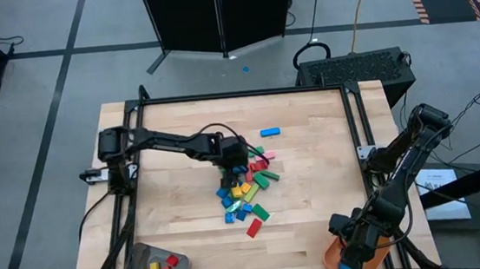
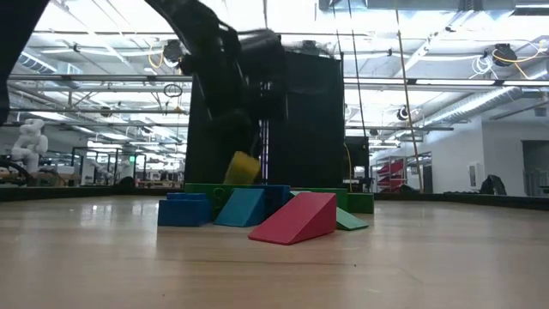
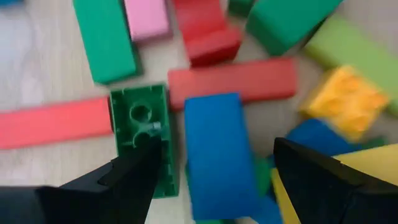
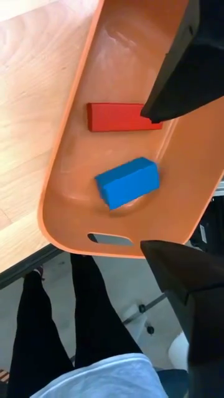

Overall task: Sort blocks by size
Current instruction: Put the blue rectangular block into the orange bin

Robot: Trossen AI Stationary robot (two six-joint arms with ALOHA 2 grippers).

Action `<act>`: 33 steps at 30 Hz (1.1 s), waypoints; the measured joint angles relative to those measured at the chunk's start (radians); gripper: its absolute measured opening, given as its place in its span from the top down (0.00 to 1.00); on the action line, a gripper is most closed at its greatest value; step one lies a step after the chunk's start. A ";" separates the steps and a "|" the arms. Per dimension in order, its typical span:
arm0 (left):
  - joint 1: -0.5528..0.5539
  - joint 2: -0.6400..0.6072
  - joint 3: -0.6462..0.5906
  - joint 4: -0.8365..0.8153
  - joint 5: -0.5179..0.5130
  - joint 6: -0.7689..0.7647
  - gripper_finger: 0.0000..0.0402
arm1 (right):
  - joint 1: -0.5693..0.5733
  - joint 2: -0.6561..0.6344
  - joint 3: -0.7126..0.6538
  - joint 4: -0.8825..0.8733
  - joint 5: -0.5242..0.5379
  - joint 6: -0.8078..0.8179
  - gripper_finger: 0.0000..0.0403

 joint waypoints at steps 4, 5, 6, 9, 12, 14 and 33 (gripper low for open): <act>0.013 0.014 0.001 0.000 0.024 -0.001 0.28 | 0.000 0.000 0.000 -0.001 0.000 0.002 0.24; 0.013 0.014 0.001 -0.003 0.023 -0.001 0.31 | 0.000 0.000 0.000 -0.002 0.000 0.002 0.24; 0.013 0.015 0.001 -0.006 0.021 0.000 0.34 | 0.000 0.000 0.000 -0.002 0.001 0.002 0.25; 0.013 0.016 0.001 -0.007 0.008 -0.001 0.46 | 0.000 0.000 0.000 -0.002 0.001 0.002 0.26; 0.013 0.016 0.001 -0.008 -0.002 0.000 0.61 | 0.000 0.000 0.000 -0.005 0.003 0.002 0.28; 0.013 0.016 0.001 -0.008 -0.002 0.000 0.69 | 0.000 0.000 0.000 -0.007 0.007 0.002 0.29; -0.018 -0.265 0.123 -0.340 0.018 -0.163 0.70 | -0.001 0.001 0.000 -0.046 0.076 -0.032 0.31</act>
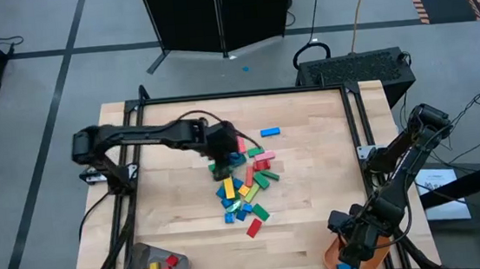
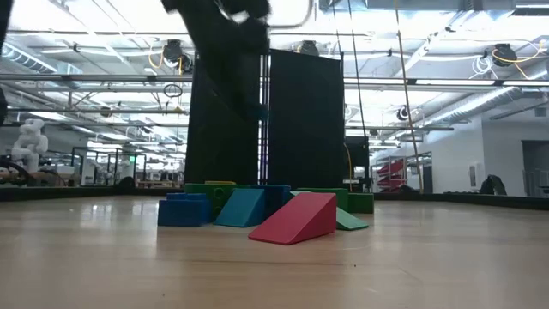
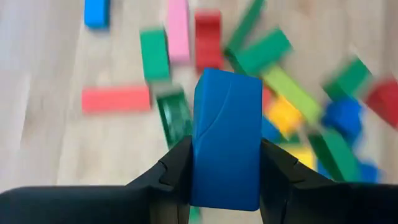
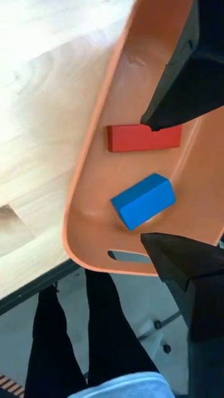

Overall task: Sort blocks by size
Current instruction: Put the blue rectangular block into the orange bin

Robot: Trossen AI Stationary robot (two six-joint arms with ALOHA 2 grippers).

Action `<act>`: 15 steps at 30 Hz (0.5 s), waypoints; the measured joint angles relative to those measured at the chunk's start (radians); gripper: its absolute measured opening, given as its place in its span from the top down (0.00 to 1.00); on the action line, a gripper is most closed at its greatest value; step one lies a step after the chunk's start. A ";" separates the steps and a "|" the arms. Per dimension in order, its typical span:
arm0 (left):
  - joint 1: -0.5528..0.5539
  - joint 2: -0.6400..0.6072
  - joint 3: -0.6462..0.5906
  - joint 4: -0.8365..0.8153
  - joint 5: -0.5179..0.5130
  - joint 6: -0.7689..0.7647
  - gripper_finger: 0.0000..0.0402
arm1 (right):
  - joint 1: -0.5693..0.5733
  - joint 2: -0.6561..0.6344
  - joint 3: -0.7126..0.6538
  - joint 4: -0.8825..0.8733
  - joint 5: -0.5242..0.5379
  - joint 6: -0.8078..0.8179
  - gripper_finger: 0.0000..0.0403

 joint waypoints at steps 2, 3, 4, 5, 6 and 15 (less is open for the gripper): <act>-0.039 -0.057 0.008 -0.121 0.006 -0.037 0.70 | 0.000 0.000 0.000 -0.003 0.007 -0.016 0.31; -0.064 -0.086 0.009 -0.178 0.010 -0.060 0.70 | 0.000 0.000 0.000 -0.005 0.007 -0.026 0.31; -0.093 -0.115 0.009 -0.234 0.017 -0.090 0.70 | -0.001 0.000 0.000 -0.011 0.008 -0.034 0.31; -0.126 -0.145 0.009 -0.288 0.031 -0.125 0.70 | -0.004 0.000 0.000 -0.013 0.008 -0.040 0.31; -0.163 -0.170 0.008 -0.335 0.041 -0.164 0.70 | -0.006 0.000 0.000 -0.014 0.007 -0.046 0.31; -0.630 -0.291 -0.022 -0.478 0.085 -0.614 0.70 | -0.007 0.000 0.000 -0.019 0.007 -0.067 0.31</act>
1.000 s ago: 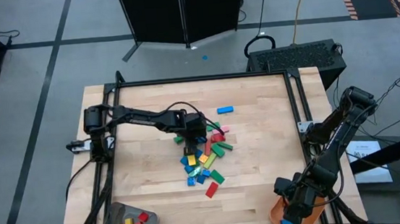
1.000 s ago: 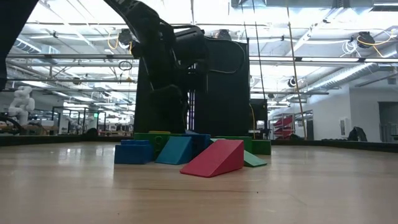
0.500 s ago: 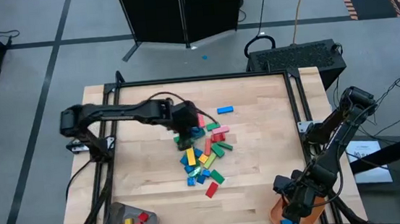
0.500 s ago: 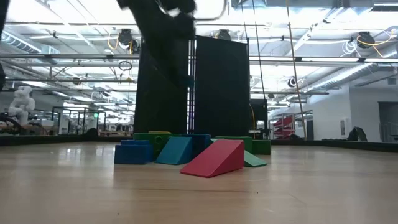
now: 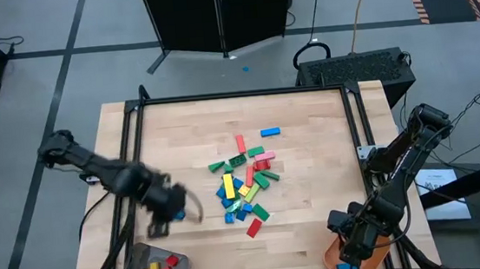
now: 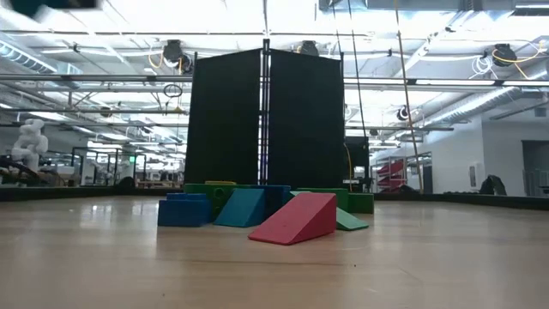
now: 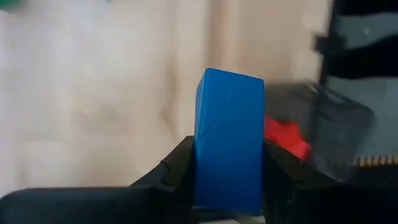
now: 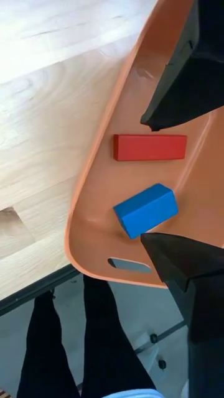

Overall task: Sort blocks by size
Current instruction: Put the blue rectangular block into the orange bin, then put the green triangular block into the black bin

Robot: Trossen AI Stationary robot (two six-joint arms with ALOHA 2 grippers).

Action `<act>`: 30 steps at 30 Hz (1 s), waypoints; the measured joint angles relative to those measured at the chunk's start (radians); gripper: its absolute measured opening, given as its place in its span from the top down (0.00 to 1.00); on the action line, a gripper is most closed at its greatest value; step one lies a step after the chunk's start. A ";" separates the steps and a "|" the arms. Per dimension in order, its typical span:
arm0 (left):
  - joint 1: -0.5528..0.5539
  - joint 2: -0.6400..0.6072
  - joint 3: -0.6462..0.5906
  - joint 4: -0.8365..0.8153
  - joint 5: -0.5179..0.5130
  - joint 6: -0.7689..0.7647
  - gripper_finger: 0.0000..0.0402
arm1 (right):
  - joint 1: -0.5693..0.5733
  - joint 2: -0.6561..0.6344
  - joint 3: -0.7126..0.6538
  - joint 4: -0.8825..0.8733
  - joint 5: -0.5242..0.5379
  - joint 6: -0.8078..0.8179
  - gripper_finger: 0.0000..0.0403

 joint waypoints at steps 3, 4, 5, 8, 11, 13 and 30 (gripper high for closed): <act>-0.147 0.009 -0.001 0.038 0.002 -0.106 0.70 | 0.000 0.000 0.000 0.000 0.000 0.001 0.31; -0.187 0.015 -0.001 0.066 0.001 -0.132 0.70 | 0.000 0.000 0.000 0.000 0.000 0.003 0.31; -0.225 0.023 -0.001 0.090 0.001 -0.154 0.70 | 0.000 0.000 0.000 0.000 -0.001 0.003 0.31; -0.307 0.059 -0.001 0.145 0.000 -0.207 0.70 | 0.000 0.000 0.000 0.000 -0.001 0.003 0.31; -0.370 0.107 -0.001 0.192 0.005 -0.220 0.70 | 0.000 0.000 0.000 0.000 -0.002 0.003 0.31; -0.398 0.139 -0.001 0.223 0.019 -0.215 0.70 | 0.000 0.000 0.000 0.000 -0.003 0.002 0.31; -0.385 0.183 0.000 0.161 0.087 -0.210 0.33 | 0.000 0.000 0.000 -0.003 -0.005 -0.019 0.31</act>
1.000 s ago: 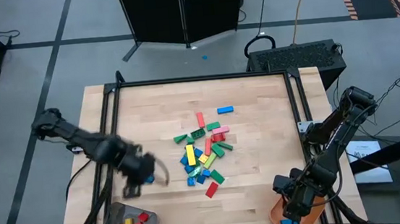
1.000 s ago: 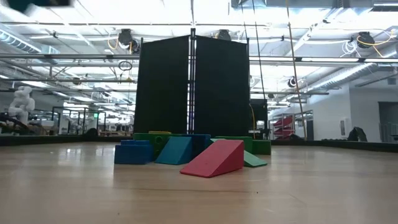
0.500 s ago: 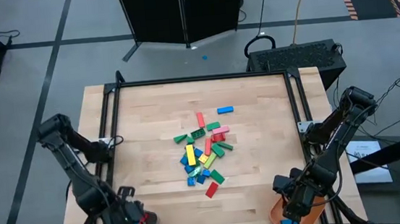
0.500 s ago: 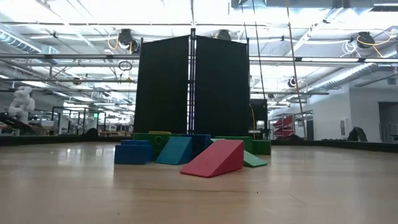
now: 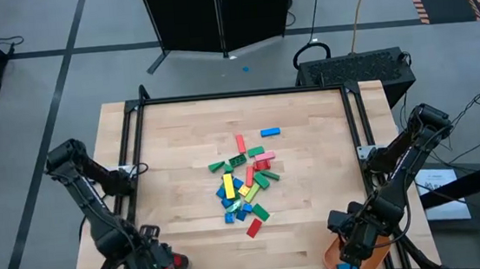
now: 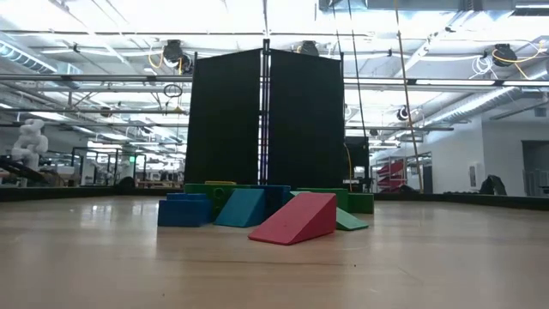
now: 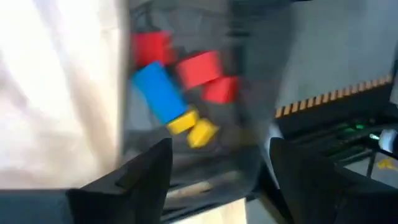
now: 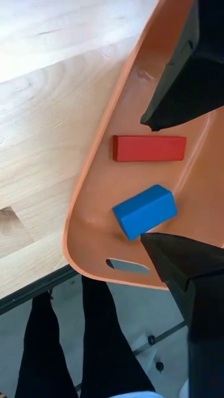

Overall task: Sort blocks by size
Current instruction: Put the green triangular block into the black bin

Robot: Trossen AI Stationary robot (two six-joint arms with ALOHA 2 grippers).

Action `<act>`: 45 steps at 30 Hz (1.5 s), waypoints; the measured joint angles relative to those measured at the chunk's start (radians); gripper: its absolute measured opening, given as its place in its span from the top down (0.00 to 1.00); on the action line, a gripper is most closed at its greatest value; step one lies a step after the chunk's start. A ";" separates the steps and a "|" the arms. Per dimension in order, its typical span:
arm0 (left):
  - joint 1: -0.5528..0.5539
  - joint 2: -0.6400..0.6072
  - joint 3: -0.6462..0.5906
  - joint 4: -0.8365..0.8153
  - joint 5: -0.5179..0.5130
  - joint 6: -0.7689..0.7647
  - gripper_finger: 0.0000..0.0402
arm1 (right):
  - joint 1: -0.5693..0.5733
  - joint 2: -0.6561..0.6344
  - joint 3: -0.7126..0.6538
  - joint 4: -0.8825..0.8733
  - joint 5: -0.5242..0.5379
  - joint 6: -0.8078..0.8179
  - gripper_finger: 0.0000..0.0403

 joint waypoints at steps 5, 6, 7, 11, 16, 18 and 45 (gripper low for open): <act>0.154 -0.069 0.005 -0.143 -0.235 0.137 0.33 | 0.000 0.000 0.000 -0.029 0.005 -0.005 0.31; 0.195 -0.083 0.005 -0.159 -0.306 0.182 0.33 | 0.000 0.000 0.000 -0.032 0.005 -0.005 0.31; 0.245 -0.095 0.005 -0.167 -0.384 0.222 0.33 | 0.000 0.000 0.000 -0.032 0.006 -0.005 0.31; 0.494 -0.107 0.006 -0.128 -0.594 0.252 0.32 | 0.000 0.000 0.000 -0.040 0.010 0.000 0.31; 0.749 -0.096 -0.001 0.107 -0.678 0.325 0.32 | 0.000 0.000 0.000 -0.051 0.095 0.020 0.31; 0.805 -0.084 -0.015 0.217 -0.684 0.418 0.32 | 0.000 0.000 0.000 -0.052 0.111 0.021 0.31; 0.967 -0.073 -0.733 1.130 -0.495 0.590 0.32 | 0.000 -0.001 0.000 -0.100 0.110 0.048 0.31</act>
